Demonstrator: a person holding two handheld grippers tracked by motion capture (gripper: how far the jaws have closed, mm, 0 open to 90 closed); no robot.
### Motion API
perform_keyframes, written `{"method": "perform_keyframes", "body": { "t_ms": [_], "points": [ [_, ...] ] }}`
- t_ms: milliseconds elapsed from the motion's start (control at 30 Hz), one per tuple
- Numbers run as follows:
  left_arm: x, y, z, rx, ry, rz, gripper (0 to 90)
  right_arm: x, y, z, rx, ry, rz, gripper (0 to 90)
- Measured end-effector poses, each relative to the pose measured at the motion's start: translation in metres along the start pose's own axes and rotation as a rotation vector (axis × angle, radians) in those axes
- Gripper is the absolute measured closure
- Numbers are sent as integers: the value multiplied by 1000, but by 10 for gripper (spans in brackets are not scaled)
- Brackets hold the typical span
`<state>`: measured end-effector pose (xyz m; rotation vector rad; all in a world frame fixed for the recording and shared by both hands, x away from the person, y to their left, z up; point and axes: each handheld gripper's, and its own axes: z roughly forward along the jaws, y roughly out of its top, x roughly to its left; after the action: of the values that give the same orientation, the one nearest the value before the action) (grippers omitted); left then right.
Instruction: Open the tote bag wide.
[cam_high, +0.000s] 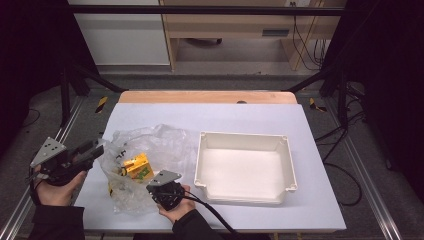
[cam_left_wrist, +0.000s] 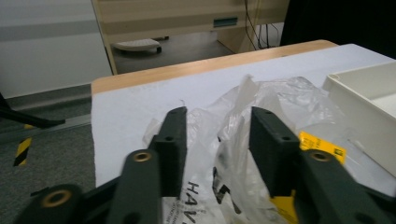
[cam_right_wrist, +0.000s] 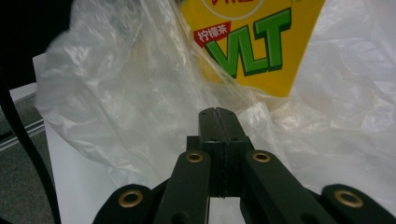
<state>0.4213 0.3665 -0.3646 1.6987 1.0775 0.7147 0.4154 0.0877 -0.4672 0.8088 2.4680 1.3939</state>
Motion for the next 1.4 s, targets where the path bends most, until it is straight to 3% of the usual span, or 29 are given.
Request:
{"method": "perform_keyframes", "body": {
  "t_ms": [67, 100, 200, 333, 533, 733, 867, 967, 1033, 1133, 1267, 1400],
  "points": [
    [-1, 0, 0, 15, 1, -3, 714, 2, 1, 1, -4, 5, -4, 900],
    [-2, 0, 0, 29, 5, -4, 714, 2, 1, 1, -4, 5, -4, 900],
    [-1, -5, 3, 62, 17, -1, 900, 4, 2, 4, 0, 11, -11, 900],
    [4, -16, 13, 121, 55, -7, 900, 5, 3, 7, 6, 11, -14, 900],
    [11, -43, 30, 240, 80, 4, 900, 10, 1, 23, 34, 14, -23, 900],
    [8, -71, 43, 379, 76, 54, 900, 9, -2, 31, 71, 2, -28, 900],
    [7, -79, 47, 410, 75, 75, 900, 9, -2, 33, 81, 0, -24, 900],
    [6, -80, 44, 398, 74, 74, 900, 9, -3, 37, 97, -1, -25, 900],
    [6, -78, 39, 365, 74, 58, 900, 9, -3, 38, 102, -5, -26, 900],
    [5, -67, 21, 272, 66, 22, 820, 10, -3, 38, 103, -6, -23, 900],
    [-3, -44, -2, 132, 63, 6, 731, 10, -3, 38, 104, -5, -24, 900],
    [-11, -32, -8, 85, 49, 23, 704, 10, -3, 38, 105, -5, -22, 900]
  ]
}}
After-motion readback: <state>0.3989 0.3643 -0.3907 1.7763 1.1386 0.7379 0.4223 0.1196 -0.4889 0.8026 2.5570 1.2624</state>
